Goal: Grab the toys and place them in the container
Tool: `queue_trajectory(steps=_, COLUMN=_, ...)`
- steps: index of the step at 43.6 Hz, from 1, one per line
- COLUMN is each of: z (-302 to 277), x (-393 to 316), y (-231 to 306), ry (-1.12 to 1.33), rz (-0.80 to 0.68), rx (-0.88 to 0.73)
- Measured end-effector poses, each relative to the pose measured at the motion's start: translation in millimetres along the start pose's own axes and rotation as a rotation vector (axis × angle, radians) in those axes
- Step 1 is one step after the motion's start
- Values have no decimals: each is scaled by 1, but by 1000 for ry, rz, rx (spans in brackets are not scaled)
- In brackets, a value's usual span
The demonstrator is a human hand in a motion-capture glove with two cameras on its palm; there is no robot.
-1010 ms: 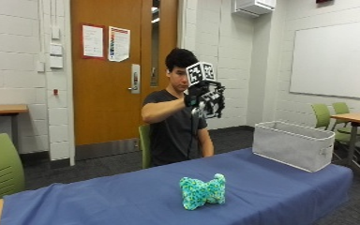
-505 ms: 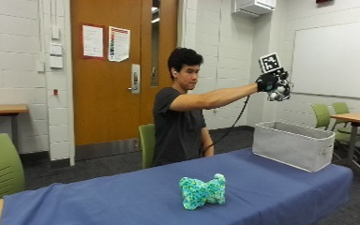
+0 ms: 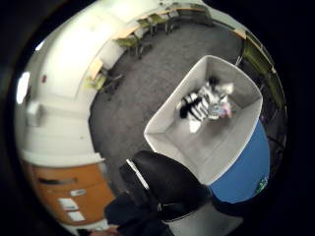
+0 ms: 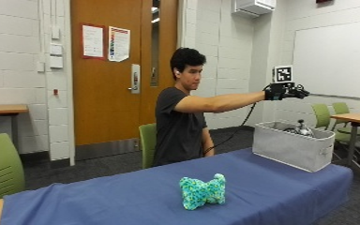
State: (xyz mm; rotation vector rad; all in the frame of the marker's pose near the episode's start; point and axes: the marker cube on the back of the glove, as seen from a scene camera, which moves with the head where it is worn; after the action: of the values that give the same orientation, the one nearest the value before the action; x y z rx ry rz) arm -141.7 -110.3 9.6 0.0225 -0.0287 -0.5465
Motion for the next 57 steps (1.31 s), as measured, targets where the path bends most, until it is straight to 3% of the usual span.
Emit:
queue_trajectory(steps=4, z=-7, x=12, y=9, ry=28, rz=19, rx=10)
queue_trajectory(steps=8, z=-18, x=-27, y=9, ry=70, rz=111, rx=21)
queue_trajectory(steps=12, z=-37, x=-22, y=26, ry=-49, rz=168, rx=48)
queue_trajectory(steps=15, z=-46, x=16, y=52, ry=1, rz=129, rx=68)
queue_trajectory(steps=19, z=-50, x=73, y=82, ry=163, rz=241, rx=68)
queue_trajectory(steps=27, z=-51, x=191, y=169, ry=195, rz=447, rx=66)
queue_trajectory(steps=38, z=-7, x=314, y=260, ry=191, rz=635, rx=15)
queue_trajectory(steps=57, z=143, x=418, y=332, ry=90, rz=811, rx=-28)
